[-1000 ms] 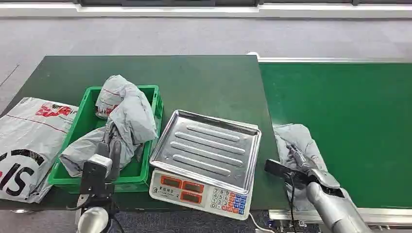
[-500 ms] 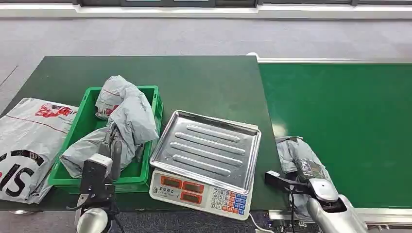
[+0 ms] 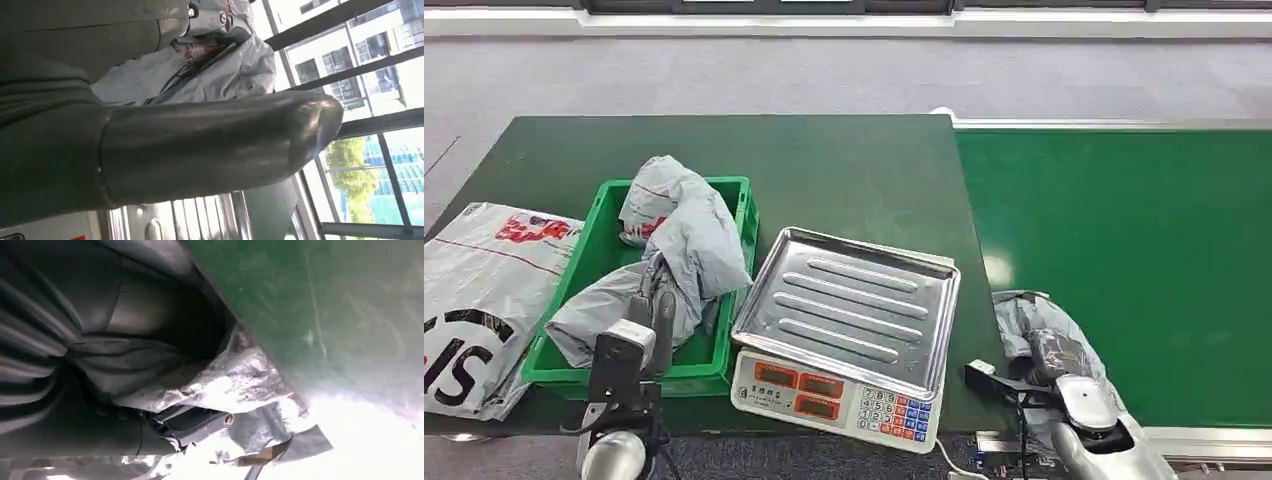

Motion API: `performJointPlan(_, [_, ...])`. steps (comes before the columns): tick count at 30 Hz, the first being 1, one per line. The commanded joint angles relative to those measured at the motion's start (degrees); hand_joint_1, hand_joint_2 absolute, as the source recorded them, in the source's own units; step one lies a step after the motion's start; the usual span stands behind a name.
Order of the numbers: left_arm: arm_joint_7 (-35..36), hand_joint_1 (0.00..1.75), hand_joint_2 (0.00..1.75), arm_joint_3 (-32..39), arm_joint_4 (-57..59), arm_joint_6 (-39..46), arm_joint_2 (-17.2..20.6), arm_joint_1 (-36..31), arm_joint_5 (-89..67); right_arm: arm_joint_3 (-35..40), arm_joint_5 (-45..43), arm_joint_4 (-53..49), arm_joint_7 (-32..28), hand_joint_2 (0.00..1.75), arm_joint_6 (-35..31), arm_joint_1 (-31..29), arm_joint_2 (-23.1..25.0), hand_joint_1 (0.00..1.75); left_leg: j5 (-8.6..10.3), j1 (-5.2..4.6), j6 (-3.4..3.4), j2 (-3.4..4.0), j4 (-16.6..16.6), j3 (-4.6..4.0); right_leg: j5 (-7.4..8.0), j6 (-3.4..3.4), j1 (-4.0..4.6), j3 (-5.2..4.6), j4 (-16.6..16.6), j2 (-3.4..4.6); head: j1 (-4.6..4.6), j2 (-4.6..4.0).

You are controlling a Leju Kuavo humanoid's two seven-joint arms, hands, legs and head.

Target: Moved the parcel from conveyor to table for the left to box.

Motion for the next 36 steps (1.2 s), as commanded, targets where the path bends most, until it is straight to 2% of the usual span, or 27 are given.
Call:
performJointPlan(1, [-2.7, 0.00, 0.00, 1.9, -3.0, 1.7, -1.3, 1.6, 0.8, -9.0, 2.4, -9.7, 0.1, 1.75, -8.4, 0.7, 3.6, 1.75, -0.05, 0.02, -0.06, 0.24, 0.0, 0.03, 0.00, -0.09, 0.04, 0.00, 0.0, 0.09, 0.00, 0.00])
performJointPlan(3, [-3.9, 0.00, 0.00, 2.2, -4.2, 2.3, -1.5, 3.0, 1.5, -11.5, 3.9, -13.7, 0.4, 1.75, -13.9, 0.0, 4.7, 1.75, -0.05, 0.00, -0.05, 0.31, 0.0, -0.03, 0.02, -0.08, 0.02, -0.10, 0.0, 0.18, 0.00, 0.00])
performJointPlan(4, [-4.6, 0.00, 0.00, 2.1, -4.7, 2.5, -1.5, 3.5, 1.9, -12.8, 4.5, -16.2, 0.8, 1.75, -16.6, 0.0, 4.9, 1.75, -0.11, -0.01, -0.08, 0.58, 0.0, 0.07, 0.04, -0.12, 0.02, -0.08, 0.0, 0.39, 0.00, 0.00])
performJointPlan(5, [-5.1, 0.00, 0.00, 2.1, -5.0, 2.7, -1.4, 4.0, 2.3, -14.5, 4.2, -19.9, 0.3, 1.75, -18.8, 0.6, 4.9, 1.75, -0.05, 0.00, -0.05, 0.34, 0.0, -0.09, 0.05, -0.08, 0.01, -0.15, 0.0, 0.24, 0.00, 0.00])
performJointPlan(6, [-5.5, 0.00, 0.00, 1.9, -5.0, 2.9, -1.3, 4.2, 2.4, -15.8, 4.1, -22.7, -0.6, 1.75, -21.1, 1.4, 4.9, 1.75, -0.11, -0.02, -0.09, 0.62, 0.0, 0.00, 0.04, -0.14, 0.01, -0.15, 0.0, 0.44, 0.00, 0.00])
performJointPlan(8, [-6.9, 0.00, 0.00, 1.3, -4.8, 3.4, -1.0, 4.1, 3.5, -18.5, 4.4, -27.4, -2.0, 1.75, -24.8, 3.1, 4.0, 1.75, -0.05, -0.04, -0.06, 0.28, 0.0, -0.14, -0.01, -0.09, -0.03, -0.21, 0.1, 0.15, 0.00, 0.00])
performJointPlan(12, [-7.7, 0.00, 0.00, -0.2, -4.2, 4.0, -0.5, 4.0, 4.6, -19.6, 4.7, -28.8, -3.8, 1.75, -26.4, 2.0, 4.4, 1.75, -0.08, 0.06, -0.15, 0.31, -0.2, 0.27, -0.05, -0.23, 0.11, 0.24, -0.2, -0.01, 0.00, 0.00])
performJointPlan(15, [-7.6, 0.00, 0.00, -0.5, -4.2, 4.1, -0.6, 4.1, 4.6, -19.0, 5.6, -28.5, -3.5, 1.75, -26.5, 1.6, 4.9, 1.75, -0.03, -0.01, -0.04, 0.25, 0.0, -0.04, 0.02, -0.07, 0.00, -0.11, 0.0, 0.12, 0.00, 0.00])
performJointPlan(17, [-7.6, 0.00, 0.00, -0.5, -4.2, 4.2, -0.6, 4.1, 4.6, -18.9, 5.8, -28.2, -3.4, 1.75, -26.6, 1.5, 5.0, 1.75, -0.05, 0.02, -0.09, 0.43, -0.1, 0.13, 0.05, -0.13, 0.05, 0.04, -0.1, 0.21, 0.00, 0.00])
performJointPlan(21, [-7.7, 0.00, 0.00, -0.6, -4.3, 4.1, -0.5, 4.1, 4.9, -18.8, 5.9, -27.8, -3.3, 1.75, -27.0, 1.5, 5.2, 1.75, -0.01, 0.01, -0.06, 0.20, -0.1, -0.05, 0.03, -0.08, 0.02, -0.10, 0.0, 0.06, 0.00, 0.00])
performJointPlan(25, [-7.6, 0.00, 0.00, -0.9, -4.0, 3.8, -1.0, 3.8, 4.8, -17.6, 6.0, -28.5, -3.5, 1.75, -27.5, 0.8, 6.4, 1.75, -0.04, 0.06, -0.09, 0.33, -0.1, 0.07, 0.04, -0.12, 0.08, 0.01, -0.1, 0.13, 0.00, 0.00])
performJointPlan(28, [-7.8, 0.00, 0.00, -0.8, -2.8, 3.0, -1.5, 2.5, 5.2, -14.7, 1.7, -27.1, -8.1, 1.75, -30.4, -1.0, 7.9, 1.75, -0.04, 0.04, -0.10, 0.40, -0.1, 0.12, 0.05, -0.14, 0.07, 0.02, -0.1, 0.19, 0.00, 0.00])
performJointPlan(31, [-9.1, 0.00, 0.00, -0.5, 0.4, 4.3, -2.7, -0.6, 4.9, -9.2, -8.6, -19.1, -18.0, 1.75, -34.5, -5.8, 11.3, 1.75, -0.02, 0.07, -0.11, 0.55, -0.2, 0.17, 0.12, -0.15, 0.10, 0.04, -0.2, 0.34, 0.00, 0.00])
performJointPlan(32, [-9.5, 0.00, 0.00, -0.6, 1.3, 5.4, -3.0, -1.5, 5.2, -7.7, -11.3, -15.9, -19.8, 1.75, -34.5, -7.4, 12.9, 1.75, -0.02, 0.06, -0.08, 0.40, -0.1, 0.05, 0.09, -0.11, 0.08, -0.03, -0.1, 0.24, 0.00, 0.00])
performJointPlan(33, [-9.8, 0.00, 0.00, -0.7, 2.2, 6.7, -3.4, -2.4, 5.5, -5.8, -14.7, -12.9, -23.3, 1.75, -33.8, -9.0, 15.0, 1.75, 0.00, 0.07, -0.10, 0.55, -0.2, 0.14, 0.16, -0.13, 0.09, 0.00, -0.2, 0.38, 0.00, 0.00])
performJointPlan(36, [-9.7, 0.00, 0.00, -0.9, 3.1, 8.6, -3.7, -3.3, 6.2, -3.5, -14.7, -9.0, -22.8, 1.75, -35.5, -10.9, 17.5, 1.75, 0.06, 0.13, -0.12, 0.78, -0.3, 0.25, 0.27, -0.17, 0.15, 0.08, -0.3, 0.56, 0.00, 0.00])
